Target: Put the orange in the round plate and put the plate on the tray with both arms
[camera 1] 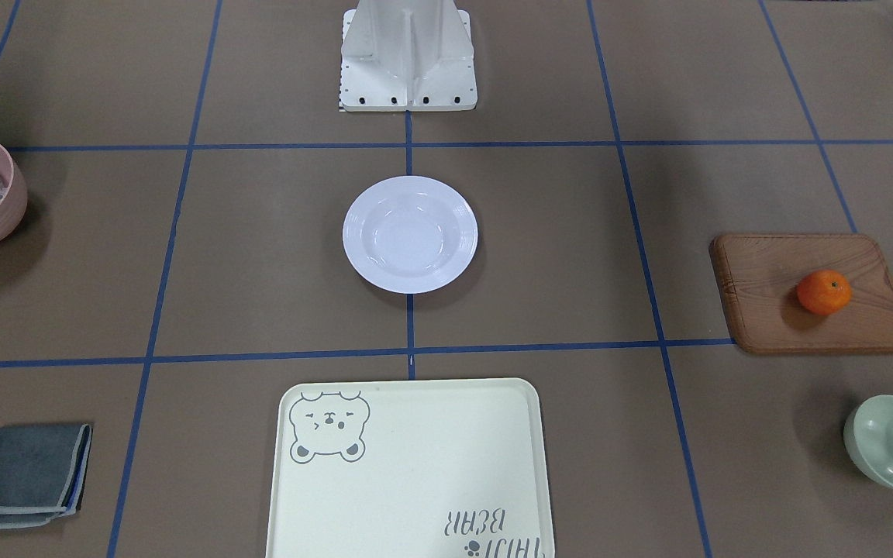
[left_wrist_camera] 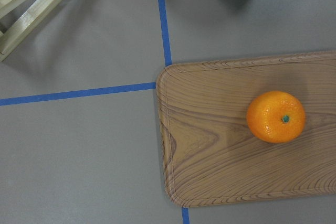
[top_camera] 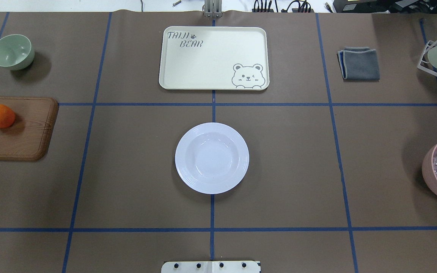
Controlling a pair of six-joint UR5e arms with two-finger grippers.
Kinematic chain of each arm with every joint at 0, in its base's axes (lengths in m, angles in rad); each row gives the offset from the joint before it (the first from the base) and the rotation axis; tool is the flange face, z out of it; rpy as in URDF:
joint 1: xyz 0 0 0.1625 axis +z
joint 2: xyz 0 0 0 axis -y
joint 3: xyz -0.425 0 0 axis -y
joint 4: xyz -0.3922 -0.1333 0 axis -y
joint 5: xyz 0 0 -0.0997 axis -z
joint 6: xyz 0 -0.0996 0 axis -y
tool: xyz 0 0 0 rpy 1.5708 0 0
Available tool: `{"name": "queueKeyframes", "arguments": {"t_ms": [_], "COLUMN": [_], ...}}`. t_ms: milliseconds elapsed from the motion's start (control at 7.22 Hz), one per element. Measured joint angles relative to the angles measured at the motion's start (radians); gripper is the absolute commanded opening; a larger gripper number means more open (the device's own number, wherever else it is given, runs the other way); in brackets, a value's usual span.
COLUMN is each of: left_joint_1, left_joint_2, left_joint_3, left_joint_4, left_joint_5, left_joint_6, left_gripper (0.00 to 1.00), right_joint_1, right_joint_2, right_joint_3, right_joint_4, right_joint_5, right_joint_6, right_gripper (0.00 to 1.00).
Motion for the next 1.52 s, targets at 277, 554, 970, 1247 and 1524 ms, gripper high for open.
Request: {"name": "queueKeyframes", "arguments": {"t_ms": [277,554,970,1247,1524], "left_joint_1": [0.000,0.000,-0.008,-0.011,-0.011], "left_joint_2": [0.000,0.000,-0.033,-0.039,-0.045], "left_joint_3": [-0.006,-0.027,-0.056,-0.019,-0.003], "left_joint_4": [-0.001,-0.003,-0.094,-0.277,-0.347], "left_joint_5": [-0.001,0.000,0.007,0.037,0.047], "left_joint_6": [0.000,0.000,-0.005,-0.012,-0.018], "left_gripper": [1.00,1.00,1.00,1.00,0.99], "right_joint_1": [-0.002,-0.016,-0.039,-0.039,-0.039], "right_joint_2": [0.002,0.007,0.013,0.006,0.010], "right_joint_3": [0.003,0.020,0.055,0.031,0.036], "right_joint_4": [0.000,0.001,0.108,0.211,0.233], "right_joint_5": [0.002,0.001,0.000,0.016,0.054], "right_joint_6": [-0.002,-0.010,-0.001,0.013,0.017], "right_gripper": [1.00,1.00,1.00,1.00,1.00]}}
